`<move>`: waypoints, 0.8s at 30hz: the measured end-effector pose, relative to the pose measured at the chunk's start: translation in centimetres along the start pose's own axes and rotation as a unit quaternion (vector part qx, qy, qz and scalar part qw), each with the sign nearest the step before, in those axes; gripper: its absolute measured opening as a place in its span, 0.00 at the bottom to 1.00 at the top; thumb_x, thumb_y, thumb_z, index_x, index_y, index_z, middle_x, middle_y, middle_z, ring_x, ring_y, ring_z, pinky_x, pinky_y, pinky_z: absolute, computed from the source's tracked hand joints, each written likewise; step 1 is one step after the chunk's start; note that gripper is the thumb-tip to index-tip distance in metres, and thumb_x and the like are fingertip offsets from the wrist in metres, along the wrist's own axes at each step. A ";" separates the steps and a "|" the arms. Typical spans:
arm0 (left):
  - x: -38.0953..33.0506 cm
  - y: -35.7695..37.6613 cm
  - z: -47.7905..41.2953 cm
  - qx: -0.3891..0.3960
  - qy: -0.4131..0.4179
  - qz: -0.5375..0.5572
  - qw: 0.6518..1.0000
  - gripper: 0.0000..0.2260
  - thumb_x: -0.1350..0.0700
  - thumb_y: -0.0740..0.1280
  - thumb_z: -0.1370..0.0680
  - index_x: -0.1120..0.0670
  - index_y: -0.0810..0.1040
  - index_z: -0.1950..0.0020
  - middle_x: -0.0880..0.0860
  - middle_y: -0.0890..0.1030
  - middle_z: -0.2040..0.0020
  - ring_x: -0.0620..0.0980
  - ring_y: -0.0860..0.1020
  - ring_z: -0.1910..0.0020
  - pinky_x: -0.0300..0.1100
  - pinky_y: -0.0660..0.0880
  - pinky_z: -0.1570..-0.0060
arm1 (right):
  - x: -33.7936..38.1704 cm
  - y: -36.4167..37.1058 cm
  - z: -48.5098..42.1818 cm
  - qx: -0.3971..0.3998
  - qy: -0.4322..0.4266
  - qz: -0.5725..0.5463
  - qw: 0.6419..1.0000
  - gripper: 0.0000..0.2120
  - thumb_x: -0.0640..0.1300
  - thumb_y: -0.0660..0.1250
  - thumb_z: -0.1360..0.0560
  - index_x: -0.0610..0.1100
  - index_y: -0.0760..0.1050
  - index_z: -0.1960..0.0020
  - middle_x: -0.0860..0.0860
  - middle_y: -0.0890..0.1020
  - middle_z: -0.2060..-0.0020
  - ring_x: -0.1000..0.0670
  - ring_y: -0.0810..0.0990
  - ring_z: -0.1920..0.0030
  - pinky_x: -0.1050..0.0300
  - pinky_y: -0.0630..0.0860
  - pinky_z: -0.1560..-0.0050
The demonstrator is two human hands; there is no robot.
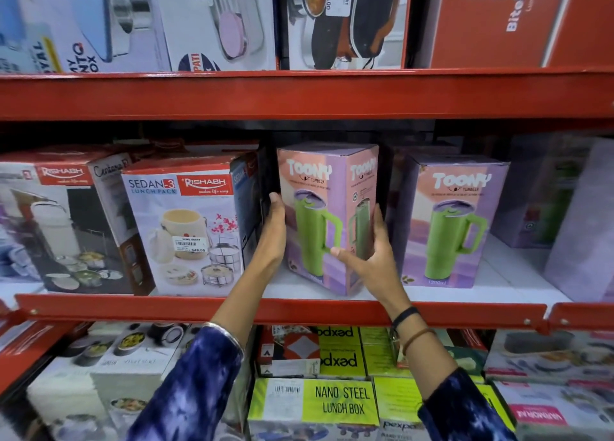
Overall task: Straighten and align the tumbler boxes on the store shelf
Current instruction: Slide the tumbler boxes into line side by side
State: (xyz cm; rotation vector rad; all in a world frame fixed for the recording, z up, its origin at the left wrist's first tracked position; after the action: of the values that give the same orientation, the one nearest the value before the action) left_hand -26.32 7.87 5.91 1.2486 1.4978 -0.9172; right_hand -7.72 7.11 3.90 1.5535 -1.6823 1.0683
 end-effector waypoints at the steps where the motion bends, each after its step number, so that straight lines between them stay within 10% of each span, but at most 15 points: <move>1: 0.3 0.0 0.1 -0.001 0.005 0.004 1.000 0.55 0.16 0.49 0.45 0.46 0.59 0.25 0.48 0.62 0.23 0.48 0.61 0.25 0.55 0.57 0.25 | -0.1 -0.2 -0.2 0.015 0.002 0.007 1.000 0.51 0.54 0.76 0.36 0.57 0.46 0.25 0.57 0.59 0.25 0.57 0.59 0.27 0.50 0.58 0.26; 8: -0.4 0.4 1.8 -0.015 0.052 -0.001 0.999 0.43 0.25 0.43 0.33 0.45 0.55 0.24 0.47 0.57 0.22 0.48 0.56 0.23 0.57 0.53 0.24 | -1.1 -1.0 -1.3 0.099 0.022 0.028 0.994 0.51 0.63 0.73 0.39 0.56 0.48 0.25 0.56 0.61 0.26 0.56 0.61 0.27 0.49 0.59 0.26; 16: 0.9 0.8 2.5 0.008 0.049 -0.034 0.998 0.41 0.21 0.41 0.36 0.36 0.55 0.26 0.43 0.58 0.22 0.48 0.56 0.23 0.61 0.54 0.25 | -3.0 -1.7 -1.9 0.058 0.009 0.060 0.996 0.29 0.41 0.66 0.26 0.46 0.61 0.27 0.48 0.71 0.31 0.51 0.71 0.32 0.43 0.65 0.29; 24: 1.7 0.4 3.7 0.007 0.088 -0.011 0.996 0.26 0.21 0.45 0.34 0.22 0.58 0.36 0.43 0.58 0.22 0.49 0.58 0.24 0.64 0.56 0.27 | -2.1 -2.3 0.0 -0.061 0.067 -0.069 0.994 0.25 0.62 0.59 0.27 0.49 0.71 0.35 0.47 0.76 0.36 0.50 0.75 0.37 0.45 0.72 0.34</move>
State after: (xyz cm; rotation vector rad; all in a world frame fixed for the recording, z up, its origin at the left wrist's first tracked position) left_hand -25.21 4.98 3.27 1.3541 1.6484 -0.8503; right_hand -5.22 8.23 2.47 1.4646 -1.4998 0.9587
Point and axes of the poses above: each hand's wrist, its own z-axis away from the middle knuckle, its own y-axis out of the palm, x = y × z, the point moved 6 cm from there along -z, towards the middle knuckle
